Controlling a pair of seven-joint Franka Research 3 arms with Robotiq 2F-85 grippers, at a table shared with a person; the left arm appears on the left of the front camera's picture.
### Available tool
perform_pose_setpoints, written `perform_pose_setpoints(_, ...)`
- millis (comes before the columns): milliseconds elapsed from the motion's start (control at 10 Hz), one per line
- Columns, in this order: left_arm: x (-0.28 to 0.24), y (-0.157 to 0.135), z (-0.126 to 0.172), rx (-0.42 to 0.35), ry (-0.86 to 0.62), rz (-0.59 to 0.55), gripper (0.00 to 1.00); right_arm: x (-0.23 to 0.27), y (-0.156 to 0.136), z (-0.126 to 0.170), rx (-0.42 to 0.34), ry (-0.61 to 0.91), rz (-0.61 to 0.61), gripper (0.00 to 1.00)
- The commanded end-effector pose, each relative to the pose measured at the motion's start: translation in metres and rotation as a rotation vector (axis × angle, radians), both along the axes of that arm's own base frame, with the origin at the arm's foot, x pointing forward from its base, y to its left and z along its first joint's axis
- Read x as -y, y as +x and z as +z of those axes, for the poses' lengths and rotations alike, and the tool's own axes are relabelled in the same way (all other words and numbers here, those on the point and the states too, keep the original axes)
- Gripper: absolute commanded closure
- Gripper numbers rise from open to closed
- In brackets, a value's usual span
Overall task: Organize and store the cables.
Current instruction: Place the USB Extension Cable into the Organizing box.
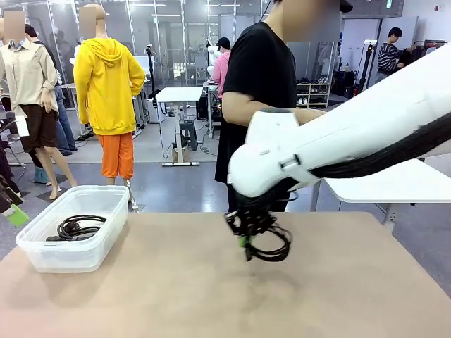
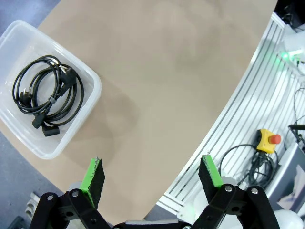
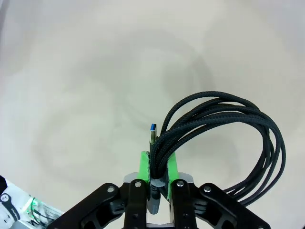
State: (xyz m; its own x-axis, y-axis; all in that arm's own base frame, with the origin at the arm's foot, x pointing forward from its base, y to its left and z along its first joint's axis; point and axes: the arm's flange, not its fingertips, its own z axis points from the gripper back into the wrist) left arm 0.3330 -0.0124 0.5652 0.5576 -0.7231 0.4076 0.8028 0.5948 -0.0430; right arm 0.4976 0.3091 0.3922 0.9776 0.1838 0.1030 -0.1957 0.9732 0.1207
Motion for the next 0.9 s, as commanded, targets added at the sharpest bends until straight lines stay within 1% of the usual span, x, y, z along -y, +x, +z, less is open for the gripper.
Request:
perform_pose_setpoints(0, 0.000, -0.001, 0.004, -0.016, 0.013, 0.009, 0.00, -0.041, 0.007, -0.011, 0.025, -0.018, -0.028, 1.00)
perform_pose_setpoints(100, 0.000, -0.001, 0.004, -0.016, 0.013, 0.009, 0.00, -0.060, 0.004, -0.020, 0.025, -0.024, -0.030, 1.00)
perform_pose_setpoints(200, 0.000, -0.001, 0.004, -0.016, 0.013, 0.009, 0.00, -0.075, 0.002, -0.031, 0.004, -0.029, -0.030, 1.00)
perform_pose_setpoints(300, 0.000, -0.001, 0.004, -0.016, 0.013, 0.009, 0.00, -0.092, -0.001, -0.045, 0.010, -0.033, -0.028, 1.00)
perform_pose_setpoints(400, 0.000, -0.001, 0.004, -0.016, 0.013, 0.009, 0.00, -0.102, -0.002, -0.054, 0.025, -0.043, -0.026, 1.00)
perform_pose_setpoints(500, 0.000, -0.001, 0.004, -0.016, 0.013, 0.009, 0.00, -0.108, -0.001, -0.062, 0.018, -0.068, -0.035, 1.00)
perform_pose_setpoints(600, 0.000, -0.001, 0.004, -0.016, 0.013, 0.009, 0.00, -0.110, -0.001, -0.064, 0.028, -0.082, -0.060, 1.00)
perform_pose_setpoints(700, 0.000, -0.001, 0.004, -0.016, 0.013, 0.009, 0.00, -0.112, 0.001, -0.064, 0.022, -0.078, -0.073, 0.55)
perform_pose_setpoints(800, 0.000, -0.001, 0.004, -0.016, 0.013, 0.009, 0.00, -0.112, 0.000, -0.061, 0.021, -0.064, -0.076, 0.43)
